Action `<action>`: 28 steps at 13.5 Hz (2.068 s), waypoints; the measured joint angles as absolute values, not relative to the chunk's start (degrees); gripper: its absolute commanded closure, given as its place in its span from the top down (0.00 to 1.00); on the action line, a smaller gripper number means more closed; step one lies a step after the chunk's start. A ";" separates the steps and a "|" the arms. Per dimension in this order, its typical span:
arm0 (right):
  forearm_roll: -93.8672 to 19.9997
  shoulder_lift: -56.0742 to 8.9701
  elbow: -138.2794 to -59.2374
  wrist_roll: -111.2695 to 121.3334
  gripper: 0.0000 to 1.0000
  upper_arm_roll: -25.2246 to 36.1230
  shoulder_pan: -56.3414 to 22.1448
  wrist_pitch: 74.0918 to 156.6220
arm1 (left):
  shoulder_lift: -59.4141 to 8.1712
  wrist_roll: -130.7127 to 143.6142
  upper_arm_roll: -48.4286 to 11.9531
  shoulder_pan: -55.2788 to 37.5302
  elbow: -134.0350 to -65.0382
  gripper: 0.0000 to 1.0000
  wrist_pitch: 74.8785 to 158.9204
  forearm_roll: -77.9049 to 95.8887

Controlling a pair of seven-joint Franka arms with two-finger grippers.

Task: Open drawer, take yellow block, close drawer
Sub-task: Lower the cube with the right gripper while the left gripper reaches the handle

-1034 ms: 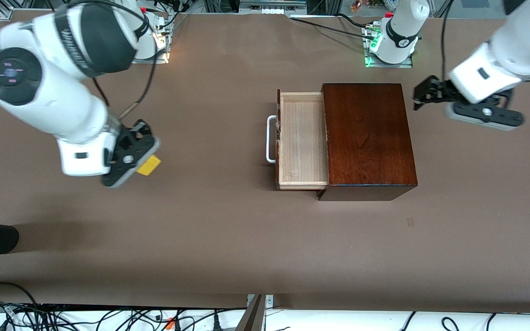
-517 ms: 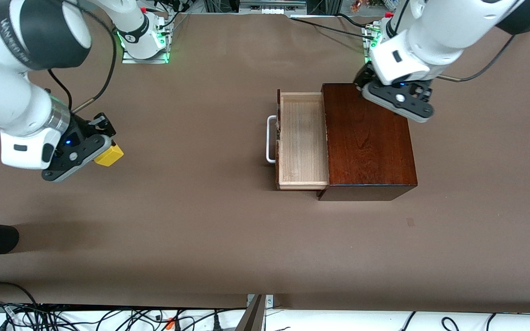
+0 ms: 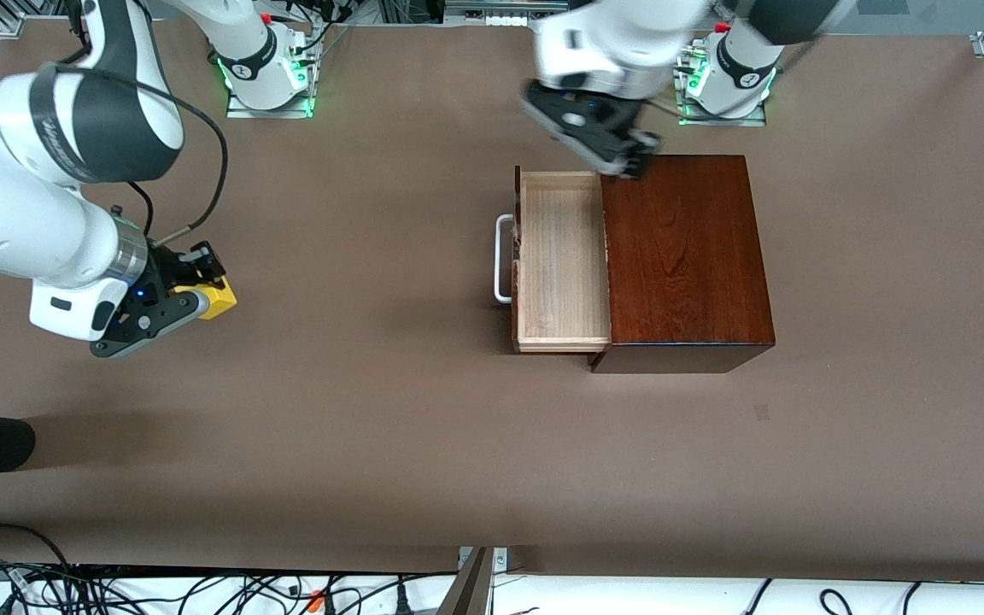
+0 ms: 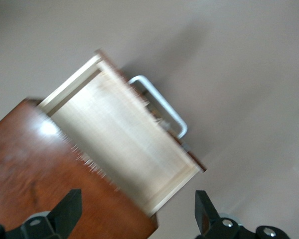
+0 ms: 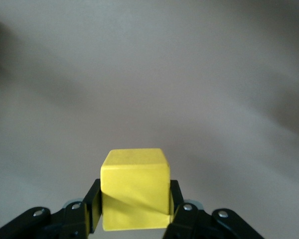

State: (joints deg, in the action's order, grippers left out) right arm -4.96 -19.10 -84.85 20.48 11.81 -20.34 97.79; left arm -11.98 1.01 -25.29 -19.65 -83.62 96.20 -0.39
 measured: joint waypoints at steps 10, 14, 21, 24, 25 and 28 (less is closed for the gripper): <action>-4.96 -14.05 -115.41 12.20 0.13 11.87 -20.42 126.70 | -28.86 -28.02 -25.32 -29.33 -82.59 1.00 108.27 -13.29; -4.97 -15.03 -122.10 8.53 0.13 12.06 -19.95 134.01 | -34.42 -30.15 -25.30 -31.12 -82.35 1.00 109.95 -19.70; -5.06 -21.82 -122.73 4.24 0.14 12.15 -18.19 139.56 | -37.18 -30.23 -24.49 -31.77 -82.18 1.00 110.07 -22.94; -5.15 -23.25 -122.71 4.18 0.47 12.14 -18.00 140.55 | -37.50 -30.24 -24.18 -31.77 -82.18 1.00 109.95 -22.94; -5.15 -23.23 -122.71 4.18 0.81 12.15 -17.99 140.58 | -37.50 -30.31 -24.03 -31.75 -82.18 1.00 109.78 -22.94; -5.15 -23.22 -122.49 4.18 1.00 12.15 -17.98 140.79 | -37.50 -31.64 -23.58 -31.34 -82.18 1.00 108.29 -22.96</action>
State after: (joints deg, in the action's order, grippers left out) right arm -5.15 -23.22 -122.49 4.18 12.15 -17.98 140.79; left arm -37.50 -31.64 -23.58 -31.34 -82.18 108.29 -22.96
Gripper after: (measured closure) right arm 0.335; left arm 0.000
